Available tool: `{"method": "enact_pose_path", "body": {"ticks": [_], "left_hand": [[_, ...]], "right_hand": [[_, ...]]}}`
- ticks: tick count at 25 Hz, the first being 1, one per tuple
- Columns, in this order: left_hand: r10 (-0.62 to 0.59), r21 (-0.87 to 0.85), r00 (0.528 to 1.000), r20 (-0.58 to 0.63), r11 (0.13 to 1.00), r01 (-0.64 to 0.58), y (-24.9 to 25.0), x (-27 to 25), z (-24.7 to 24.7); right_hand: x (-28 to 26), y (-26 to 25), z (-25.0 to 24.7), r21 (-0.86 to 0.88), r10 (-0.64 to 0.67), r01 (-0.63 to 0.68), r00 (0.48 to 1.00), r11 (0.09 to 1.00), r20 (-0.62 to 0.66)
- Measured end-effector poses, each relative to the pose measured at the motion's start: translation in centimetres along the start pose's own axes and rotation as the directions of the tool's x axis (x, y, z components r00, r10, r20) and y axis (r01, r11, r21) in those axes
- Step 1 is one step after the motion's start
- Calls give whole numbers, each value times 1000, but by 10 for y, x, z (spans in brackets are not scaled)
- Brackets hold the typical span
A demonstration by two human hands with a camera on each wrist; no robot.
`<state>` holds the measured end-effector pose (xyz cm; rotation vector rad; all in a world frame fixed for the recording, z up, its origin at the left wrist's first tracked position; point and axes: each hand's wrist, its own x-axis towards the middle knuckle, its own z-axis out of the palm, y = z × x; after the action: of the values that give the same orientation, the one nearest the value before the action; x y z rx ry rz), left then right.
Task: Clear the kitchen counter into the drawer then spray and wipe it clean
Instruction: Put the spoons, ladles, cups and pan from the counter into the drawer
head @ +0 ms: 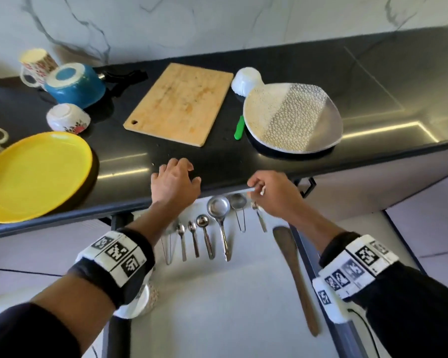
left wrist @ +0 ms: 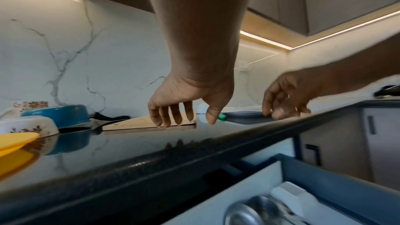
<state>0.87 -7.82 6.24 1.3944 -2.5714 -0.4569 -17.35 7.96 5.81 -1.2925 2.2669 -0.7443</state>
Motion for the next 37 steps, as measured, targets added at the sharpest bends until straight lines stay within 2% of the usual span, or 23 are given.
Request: {"method": "enact_pose_path", "body": {"ticks": [2, 4, 6, 9, 11, 13, 16, 18, 20, 25, 28, 32, 34, 37], "left_hand": [[-173, 45, 979, 107, 985, 169, -7, 37, -3], [-312, 53, 899, 309, 949, 311, -10, 60, 1], [-369, 95, 816, 444, 926, 366, -12, 79, 5], [-371, 127, 742, 558, 922, 366, -16, 95, 2], [-359, 127, 731, 580, 926, 354, -18, 97, 2], [-358, 123, 725, 588, 926, 358, -19, 96, 3], [-357, 118, 708, 610, 924, 364, -19, 96, 4], [-356, 108, 696, 623, 921, 374, -19, 97, 5], [-360, 101, 687, 631, 917, 386, -19, 96, 4], [-359, 111, 680, 639, 918, 381, -16, 95, 1], [-356, 115, 687, 633, 921, 372, -14, 94, 1], [-356, 118, 698, 621, 923, 366, -14, 94, 3], [-356, 120, 703, 615, 924, 364, -16, 95, 6], [-349, 108, 714, 607, 926, 361, -18, 94, 7]], "right_hand": [[53, -31, -23, 20, -90, 91, 995, 996, -39], [101, -44, -35, -23, -131, 130, 988, 991, -75], [150, -46, -41, -152, -135, 121, 987, 981, -83], [211, -42, -41, -317, -154, 117, 984, 941, -94], [246, -41, -40, -427, -180, 120, 978, 896, -103], [281, -38, -40, -499, -148, 60, 979, 864, -139], [331, -30, -37, -493, 37, -124, 982, 861, -183], [354, -21, -37, -441, 190, -250, 966, 862, -176], [365, -11, -37, -379, 271, -309, 951, 872, -152], [360, -7, -38, -240, 148, -211, 956, 948, -255], [351, -16, -34, -348, 4, -124, 945, 929, -326], [341, -29, -35, -527, -179, -47, 912, 849, -369], [332, -38, -37, -441, -200, -1, 890, 898, -409], [303, -68, -33, -108, -139, 103, 897, 989, -419]]}}
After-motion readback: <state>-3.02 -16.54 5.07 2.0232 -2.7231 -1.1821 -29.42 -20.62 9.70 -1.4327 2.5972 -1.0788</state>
